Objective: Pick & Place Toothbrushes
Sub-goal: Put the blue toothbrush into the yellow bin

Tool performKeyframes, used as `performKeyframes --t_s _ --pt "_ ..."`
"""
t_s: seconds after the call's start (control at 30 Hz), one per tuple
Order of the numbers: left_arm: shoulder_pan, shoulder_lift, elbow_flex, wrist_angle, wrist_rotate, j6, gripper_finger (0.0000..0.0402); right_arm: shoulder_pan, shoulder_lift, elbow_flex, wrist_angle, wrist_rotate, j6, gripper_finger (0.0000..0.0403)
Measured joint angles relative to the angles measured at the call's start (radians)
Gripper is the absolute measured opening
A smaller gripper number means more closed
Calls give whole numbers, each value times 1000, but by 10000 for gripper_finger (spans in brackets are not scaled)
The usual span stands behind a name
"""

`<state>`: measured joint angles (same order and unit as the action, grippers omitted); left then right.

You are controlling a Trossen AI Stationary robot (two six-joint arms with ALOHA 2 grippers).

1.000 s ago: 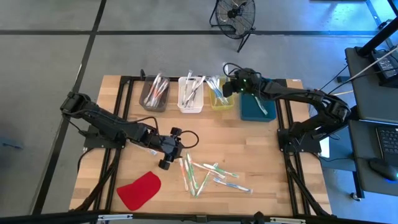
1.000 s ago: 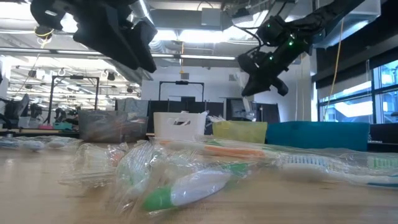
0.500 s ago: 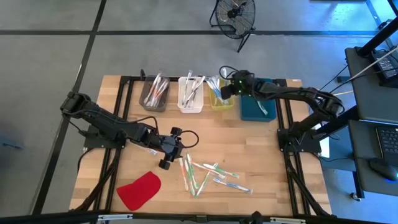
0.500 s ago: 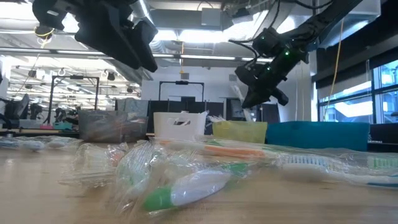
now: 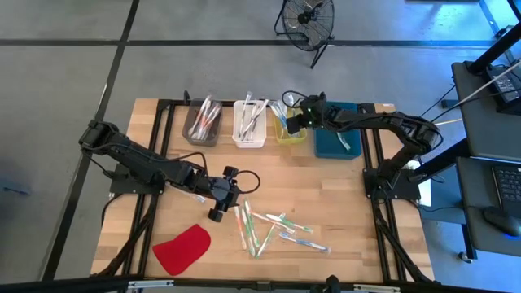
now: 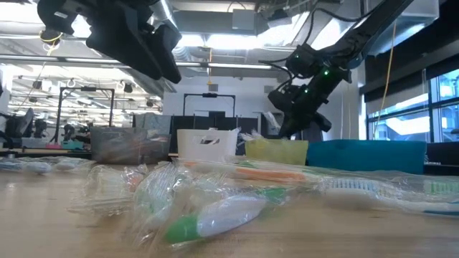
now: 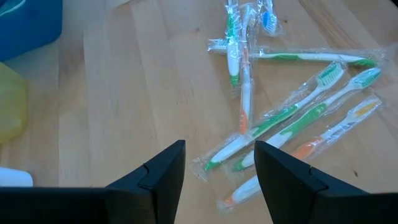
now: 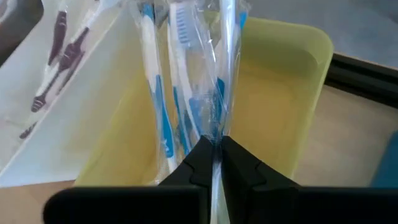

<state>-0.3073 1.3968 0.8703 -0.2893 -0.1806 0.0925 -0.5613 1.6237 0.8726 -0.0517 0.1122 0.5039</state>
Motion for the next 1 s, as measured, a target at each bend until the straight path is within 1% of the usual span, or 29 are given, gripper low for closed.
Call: performKeyframes --t_s 0.17,0.43,0.57,0.8,1.0 --pt "0 0 0 0 0 0 187 -1 22 0 19 0 -14 27" --pt "0 0 0 -1 0 0 187 -7 23 0 40 12 -26 27" --pt "0 0 0 -1 -1 0 187 -11 23 0 27 37 -41 28" --pt "0 0 0 -1 -1 -1 187 -8 23 0 -3 29 -31 27" --pt "0 0 0 -1 -1 -1 187 -8 23 0 -22 -12 -20 31"
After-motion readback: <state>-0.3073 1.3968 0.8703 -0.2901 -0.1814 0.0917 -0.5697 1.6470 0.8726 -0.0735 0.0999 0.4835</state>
